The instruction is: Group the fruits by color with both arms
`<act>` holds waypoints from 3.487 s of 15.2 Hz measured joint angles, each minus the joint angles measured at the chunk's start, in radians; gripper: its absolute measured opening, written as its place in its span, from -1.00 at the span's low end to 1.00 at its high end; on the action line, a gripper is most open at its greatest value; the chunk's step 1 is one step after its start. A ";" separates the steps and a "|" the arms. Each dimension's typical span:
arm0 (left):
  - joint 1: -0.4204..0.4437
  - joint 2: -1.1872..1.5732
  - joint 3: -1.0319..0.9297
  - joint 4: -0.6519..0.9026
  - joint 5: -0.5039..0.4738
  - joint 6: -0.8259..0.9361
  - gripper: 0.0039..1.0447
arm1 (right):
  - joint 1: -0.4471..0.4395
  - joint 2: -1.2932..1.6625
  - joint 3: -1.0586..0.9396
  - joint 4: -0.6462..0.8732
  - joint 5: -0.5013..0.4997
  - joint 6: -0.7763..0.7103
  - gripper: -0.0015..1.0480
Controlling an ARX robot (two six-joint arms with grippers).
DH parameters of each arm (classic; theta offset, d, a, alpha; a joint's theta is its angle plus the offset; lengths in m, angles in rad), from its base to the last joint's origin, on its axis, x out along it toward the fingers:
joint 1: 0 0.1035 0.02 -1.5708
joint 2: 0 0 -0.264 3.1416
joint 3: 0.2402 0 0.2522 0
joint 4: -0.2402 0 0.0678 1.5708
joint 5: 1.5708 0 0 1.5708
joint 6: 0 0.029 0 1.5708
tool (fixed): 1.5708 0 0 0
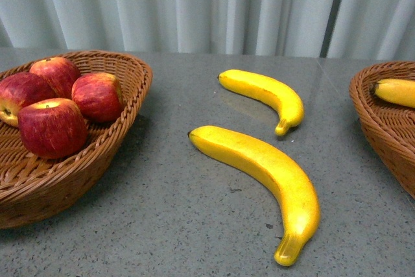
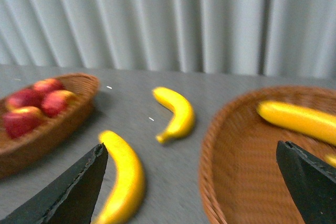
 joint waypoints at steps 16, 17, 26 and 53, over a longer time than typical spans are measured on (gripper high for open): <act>0.000 0.000 0.000 0.000 -0.001 0.000 0.88 | 0.462 1.277 0.852 -0.313 0.299 -0.405 0.87; 0.000 0.000 0.000 0.000 0.000 0.000 0.88 | 0.464 1.283 0.846 -0.307 0.310 -0.429 0.87; 0.000 0.000 0.000 0.000 -0.001 0.000 0.88 | 0.484 1.303 0.772 -0.315 0.307 -0.476 0.78; 0.000 0.000 0.000 0.000 -0.001 0.000 0.88 | 0.016 1.085 0.943 -0.295 0.063 -0.602 0.87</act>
